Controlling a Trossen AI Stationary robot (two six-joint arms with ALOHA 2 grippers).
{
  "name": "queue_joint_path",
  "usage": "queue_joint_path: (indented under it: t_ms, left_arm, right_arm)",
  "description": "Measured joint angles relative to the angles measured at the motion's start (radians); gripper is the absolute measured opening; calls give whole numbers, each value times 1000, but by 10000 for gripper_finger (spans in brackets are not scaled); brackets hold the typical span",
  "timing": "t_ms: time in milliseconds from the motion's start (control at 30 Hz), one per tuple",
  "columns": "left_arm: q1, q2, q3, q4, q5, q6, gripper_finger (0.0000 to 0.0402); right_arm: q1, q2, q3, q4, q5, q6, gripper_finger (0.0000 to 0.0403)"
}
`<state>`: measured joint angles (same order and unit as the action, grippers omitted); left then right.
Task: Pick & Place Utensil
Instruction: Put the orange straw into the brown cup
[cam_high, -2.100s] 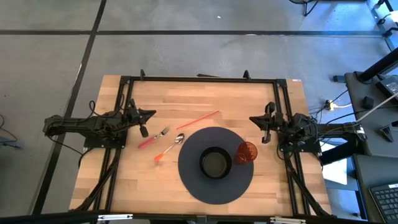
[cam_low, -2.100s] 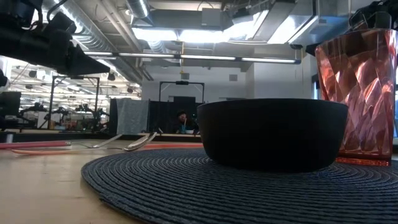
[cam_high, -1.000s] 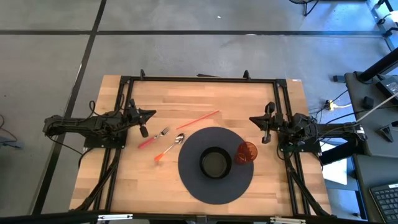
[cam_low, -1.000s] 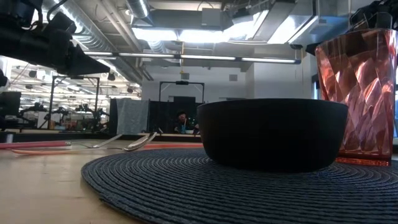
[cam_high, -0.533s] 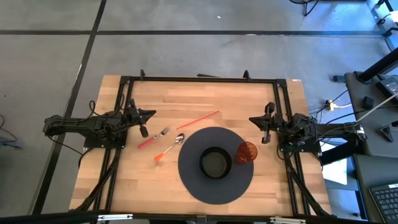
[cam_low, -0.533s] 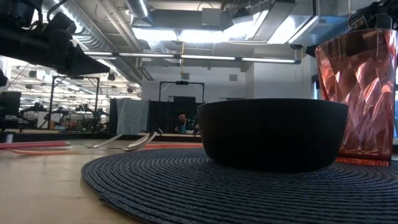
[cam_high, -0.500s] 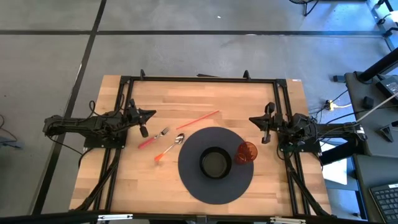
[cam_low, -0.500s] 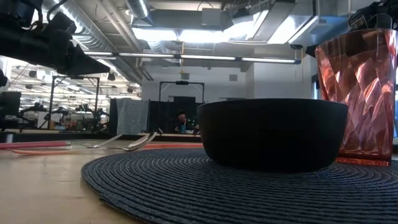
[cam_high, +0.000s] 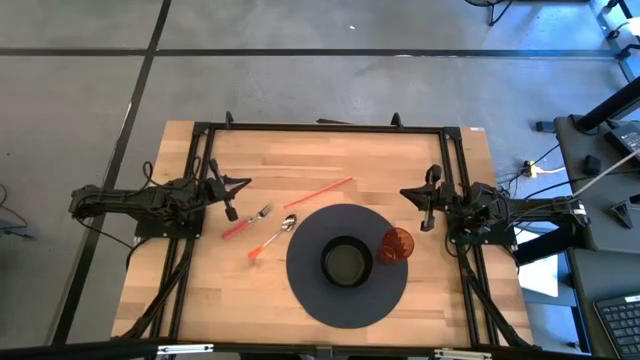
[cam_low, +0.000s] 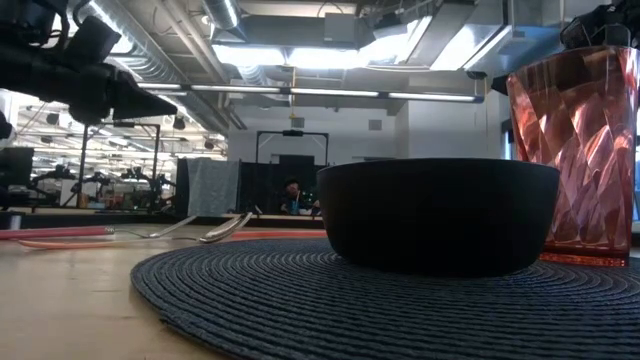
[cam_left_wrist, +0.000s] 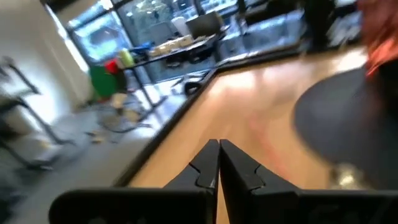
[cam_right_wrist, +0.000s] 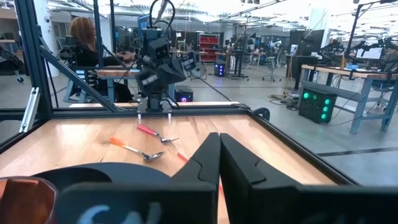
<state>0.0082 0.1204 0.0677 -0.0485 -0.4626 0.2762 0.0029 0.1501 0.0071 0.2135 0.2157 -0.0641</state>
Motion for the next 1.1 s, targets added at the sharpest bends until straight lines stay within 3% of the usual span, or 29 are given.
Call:
queue_joint_path:
  t_ms: [267, 467, 567, 767, 933, 1100]
  left_arm:
    - [0, -1, 0, 139, 250, -261, 4]
    - [1, 9, 8, 278, 180, -399, 2]
    - [0, 87, 76, 150, 154, -473, 3]
    - [1, 456, 252, 60, 116, -547, 3]
    - [33, 850, 547, -99, 148, -587, 3]
    - [86, 1225, 870, -282, 173, -497, 4]
  right_arm:
    - [0, 0, 0, -2, 0, 0, 8]
    - [0, 0, 0, -2, 0, 0, 8]
    - [0, 0, 0, -2, 1, -10, 8]
    - [0, 0, 0, -2, 1, -23, 8]
    - [0, 0, 0, -2, 1, -20, 8]
    - [0, 0, 0, -7, 1, -19, 8]
